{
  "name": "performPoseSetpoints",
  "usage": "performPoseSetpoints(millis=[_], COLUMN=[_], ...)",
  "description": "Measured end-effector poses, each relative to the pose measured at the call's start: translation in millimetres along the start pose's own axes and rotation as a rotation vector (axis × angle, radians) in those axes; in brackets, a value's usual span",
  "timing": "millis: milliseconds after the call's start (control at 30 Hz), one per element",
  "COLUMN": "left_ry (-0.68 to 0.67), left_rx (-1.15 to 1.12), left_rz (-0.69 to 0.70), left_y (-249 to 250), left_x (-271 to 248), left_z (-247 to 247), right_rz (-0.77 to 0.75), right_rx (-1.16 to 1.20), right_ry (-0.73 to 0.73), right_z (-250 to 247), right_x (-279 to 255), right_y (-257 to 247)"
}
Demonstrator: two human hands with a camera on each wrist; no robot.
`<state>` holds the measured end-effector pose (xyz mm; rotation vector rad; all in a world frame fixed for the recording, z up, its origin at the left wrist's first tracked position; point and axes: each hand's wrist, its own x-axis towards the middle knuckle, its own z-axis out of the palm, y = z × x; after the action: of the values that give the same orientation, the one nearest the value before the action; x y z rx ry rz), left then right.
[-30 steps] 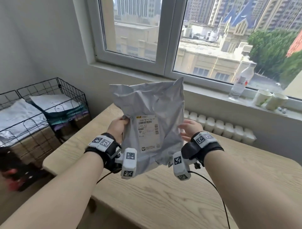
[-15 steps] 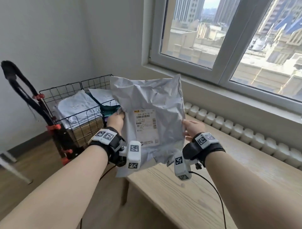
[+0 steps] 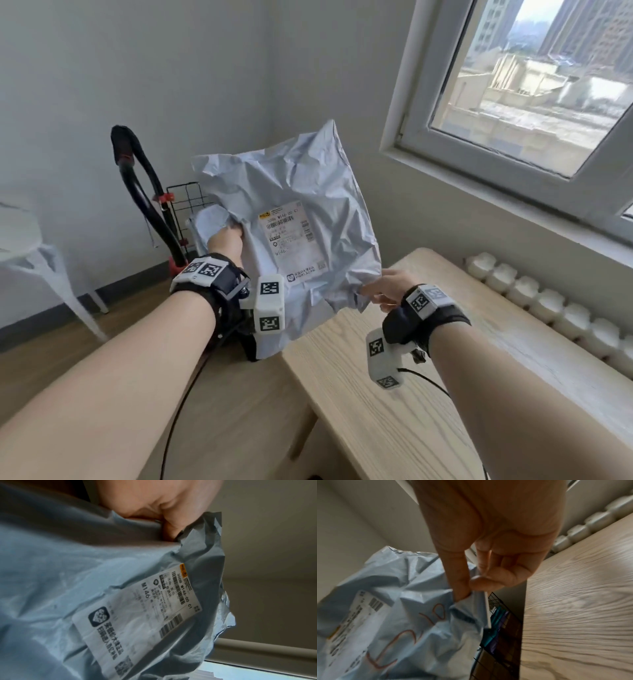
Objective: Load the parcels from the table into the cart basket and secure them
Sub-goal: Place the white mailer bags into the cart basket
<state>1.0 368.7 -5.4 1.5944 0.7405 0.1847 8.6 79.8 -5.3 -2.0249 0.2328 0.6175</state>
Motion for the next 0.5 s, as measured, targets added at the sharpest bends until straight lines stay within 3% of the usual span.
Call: performPoseSetpoints(millis=[233,333,500], left_ry=[0.157,0.134,0.066], left_rx=[0.071,0.032,0.011], left_rz=[-0.023,-0.061,-0.071], left_y=[40,58,63], left_x=[99,125,186], left_z=[-10,-8,-9], right_rz=[0.083,-0.012,-0.034], right_rx=[-0.037,0.026,0.322], right_ry=[0.172,0.181,0.225], right_z=[2,7,37], right_x=[100,141,181], right_y=[-61,-92,-151])
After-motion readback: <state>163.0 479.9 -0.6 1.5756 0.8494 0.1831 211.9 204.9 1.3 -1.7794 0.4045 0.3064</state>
